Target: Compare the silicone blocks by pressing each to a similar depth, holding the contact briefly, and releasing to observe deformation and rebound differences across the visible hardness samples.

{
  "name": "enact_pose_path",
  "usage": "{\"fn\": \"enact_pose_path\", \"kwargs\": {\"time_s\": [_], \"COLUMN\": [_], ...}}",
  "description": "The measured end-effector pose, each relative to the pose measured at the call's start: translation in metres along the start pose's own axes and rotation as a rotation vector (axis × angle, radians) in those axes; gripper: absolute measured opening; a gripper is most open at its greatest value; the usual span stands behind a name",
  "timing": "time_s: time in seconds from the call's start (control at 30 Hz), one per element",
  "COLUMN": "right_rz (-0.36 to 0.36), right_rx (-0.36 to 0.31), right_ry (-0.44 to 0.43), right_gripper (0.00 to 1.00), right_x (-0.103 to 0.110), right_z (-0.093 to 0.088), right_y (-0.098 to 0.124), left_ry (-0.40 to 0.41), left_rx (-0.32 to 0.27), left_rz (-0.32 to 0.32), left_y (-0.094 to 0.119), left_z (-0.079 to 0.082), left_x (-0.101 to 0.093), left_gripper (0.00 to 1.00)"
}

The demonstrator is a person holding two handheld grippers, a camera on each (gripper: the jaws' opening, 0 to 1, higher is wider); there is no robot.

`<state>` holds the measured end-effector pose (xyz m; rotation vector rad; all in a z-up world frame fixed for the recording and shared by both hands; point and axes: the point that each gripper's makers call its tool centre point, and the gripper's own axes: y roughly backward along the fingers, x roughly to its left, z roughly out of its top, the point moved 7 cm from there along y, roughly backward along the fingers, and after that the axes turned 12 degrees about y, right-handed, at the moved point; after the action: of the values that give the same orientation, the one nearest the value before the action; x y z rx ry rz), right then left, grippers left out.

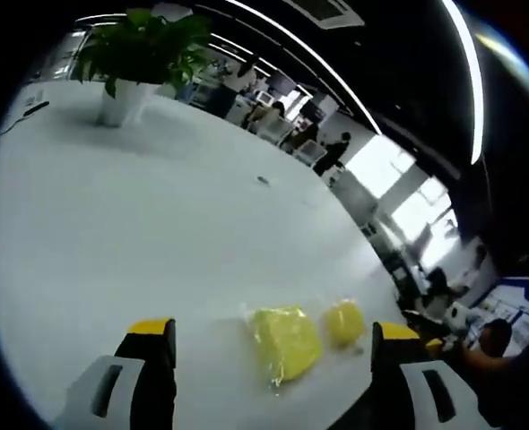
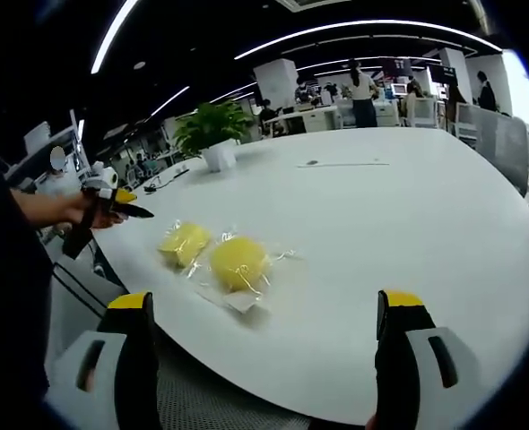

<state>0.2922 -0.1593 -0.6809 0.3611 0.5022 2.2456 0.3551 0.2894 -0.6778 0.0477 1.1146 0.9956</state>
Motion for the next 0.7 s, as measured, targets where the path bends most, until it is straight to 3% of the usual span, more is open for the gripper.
{"fn": "enact_pose_path", "kwargs": {"time_s": [0.3,0.53,0.7], "right_rz": [-0.004,-0.007,-0.007], "right_rx": [0.003,0.014,0.013], "right_ry": [-0.01,0.002,0.001], "right_gripper": [0.96,0.96,0.96], "right_x": [-0.001,-0.002,-0.002], "right_z": [-0.004,-0.005,-0.006], "right_y": [0.001,0.001,0.003], "left_ry": [0.084,0.084,0.125], "left_rx": [0.059,0.144,0.175], "left_rz": [-0.039,-0.035,-0.043], "left_y": [-0.019,-0.039,-0.049], "left_z": [0.007,-0.003,-0.011], "left_x": [0.007,0.014,0.02], "left_gripper": [0.71,0.59,0.42]}}
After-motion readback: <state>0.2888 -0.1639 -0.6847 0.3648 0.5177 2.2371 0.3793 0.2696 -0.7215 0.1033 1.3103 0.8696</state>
